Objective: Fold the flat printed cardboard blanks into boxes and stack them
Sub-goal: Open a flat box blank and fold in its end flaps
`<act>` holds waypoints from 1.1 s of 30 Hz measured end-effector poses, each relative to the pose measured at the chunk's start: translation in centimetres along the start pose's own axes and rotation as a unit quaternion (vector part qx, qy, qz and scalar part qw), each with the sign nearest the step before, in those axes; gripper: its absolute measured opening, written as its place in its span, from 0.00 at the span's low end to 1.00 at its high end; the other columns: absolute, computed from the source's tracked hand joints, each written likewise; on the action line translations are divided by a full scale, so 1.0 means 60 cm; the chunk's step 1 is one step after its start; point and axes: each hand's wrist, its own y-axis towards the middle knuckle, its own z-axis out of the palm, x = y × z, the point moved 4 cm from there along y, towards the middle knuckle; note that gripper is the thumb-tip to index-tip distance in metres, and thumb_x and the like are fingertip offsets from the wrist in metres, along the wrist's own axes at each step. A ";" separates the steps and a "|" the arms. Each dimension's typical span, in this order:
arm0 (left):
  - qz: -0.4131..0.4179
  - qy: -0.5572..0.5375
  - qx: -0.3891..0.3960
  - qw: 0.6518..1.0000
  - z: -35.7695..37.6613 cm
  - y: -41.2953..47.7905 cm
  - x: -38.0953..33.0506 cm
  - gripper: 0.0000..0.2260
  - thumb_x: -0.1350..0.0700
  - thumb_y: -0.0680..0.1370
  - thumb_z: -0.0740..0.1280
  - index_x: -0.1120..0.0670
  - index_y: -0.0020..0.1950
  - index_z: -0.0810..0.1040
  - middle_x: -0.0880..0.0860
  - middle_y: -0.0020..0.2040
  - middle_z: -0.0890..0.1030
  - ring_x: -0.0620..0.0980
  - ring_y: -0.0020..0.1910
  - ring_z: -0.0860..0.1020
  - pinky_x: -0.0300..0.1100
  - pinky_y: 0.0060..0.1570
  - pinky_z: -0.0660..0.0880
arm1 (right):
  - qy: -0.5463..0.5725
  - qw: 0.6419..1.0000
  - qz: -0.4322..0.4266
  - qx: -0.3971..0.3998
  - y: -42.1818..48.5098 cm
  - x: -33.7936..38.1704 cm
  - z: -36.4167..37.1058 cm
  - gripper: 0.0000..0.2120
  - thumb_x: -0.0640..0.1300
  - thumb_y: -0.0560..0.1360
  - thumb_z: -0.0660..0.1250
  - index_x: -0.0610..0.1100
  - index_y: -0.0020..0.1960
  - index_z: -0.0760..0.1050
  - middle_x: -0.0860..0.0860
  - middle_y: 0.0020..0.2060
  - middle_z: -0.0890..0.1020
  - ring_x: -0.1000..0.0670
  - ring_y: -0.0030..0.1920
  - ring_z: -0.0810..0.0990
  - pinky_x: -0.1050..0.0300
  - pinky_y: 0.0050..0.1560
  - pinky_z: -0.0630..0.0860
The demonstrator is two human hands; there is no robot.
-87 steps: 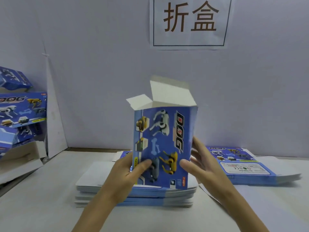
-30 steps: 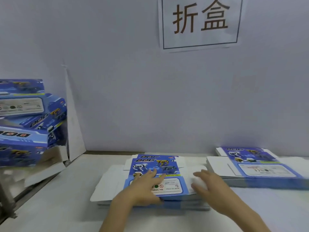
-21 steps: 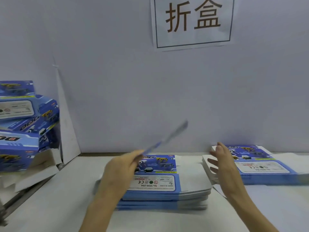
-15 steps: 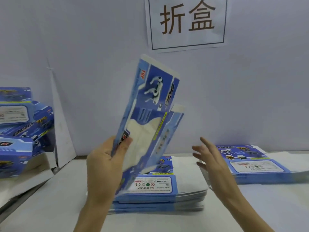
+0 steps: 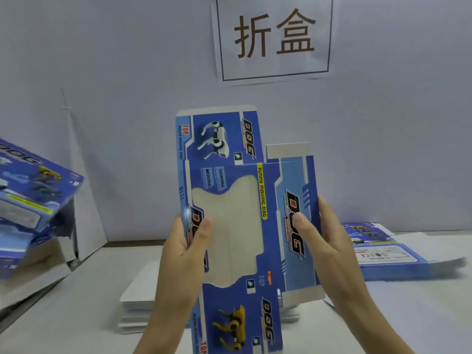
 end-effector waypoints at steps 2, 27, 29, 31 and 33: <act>-0.005 0.002 0.008 1.000 0.004 -0.001 0.001 0.13 0.44 0.71 0.63 0.43 0.55 0.74 0.40 0.47 0.83 0.38 0.48 0.81 0.30 0.35 0.76 | -0.005 1.000 -0.007 0.006 -0.002 0.003 0.004 0.22 0.56 0.72 0.69 0.58 0.64 0.69 0.59 0.50 0.82 0.56 0.48 0.83 0.62 0.34 0.80; -0.111 0.008 0.096 0.989 -0.002 0.004 0.018 0.29 0.44 0.61 0.77 0.44 0.59 0.72 0.46 0.46 0.85 0.48 0.43 0.84 0.36 0.32 0.79 | 0.049 0.983 0.126 0.121 -0.003 -0.004 -0.004 0.08 0.54 0.69 0.73 0.50 0.43 0.84 0.48 0.40 0.86 0.49 0.39 0.85 0.60 0.34 0.79; -0.095 0.037 0.046 0.994 -0.011 0.006 0.021 0.28 0.45 0.58 0.79 0.47 0.54 0.75 0.45 0.42 0.85 0.47 0.38 0.84 0.35 0.29 0.78 | 0.062 0.982 0.133 0.119 -0.001 -0.011 -0.005 0.09 0.53 0.68 0.71 0.50 0.44 0.84 0.46 0.42 0.86 0.46 0.40 0.86 0.58 0.33 0.80; -0.083 0.021 0.005 0.996 -0.022 0.009 0.022 0.26 0.46 0.55 0.77 0.49 0.51 0.78 0.48 0.40 0.86 0.50 0.35 0.84 0.38 0.27 0.78 | 0.071 0.981 0.147 0.107 -0.001 -0.020 -0.008 0.11 0.52 0.66 0.69 0.48 0.43 0.84 0.43 0.43 0.86 0.44 0.40 0.86 0.56 0.33 0.80; -0.085 -0.008 -0.002 0.996 -0.029 0.010 0.022 0.24 0.48 0.55 0.76 0.49 0.50 0.78 0.51 0.42 0.86 0.54 0.37 0.85 0.43 0.28 0.79 | 0.066 0.981 0.156 0.095 -0.002 -0.028 -0.007 0.14 0.52 0.65 0.70 0.45 0.45 0.83 0.43 0.43 0.86 0.42 0.41 0.86 0.53 0.34 0.82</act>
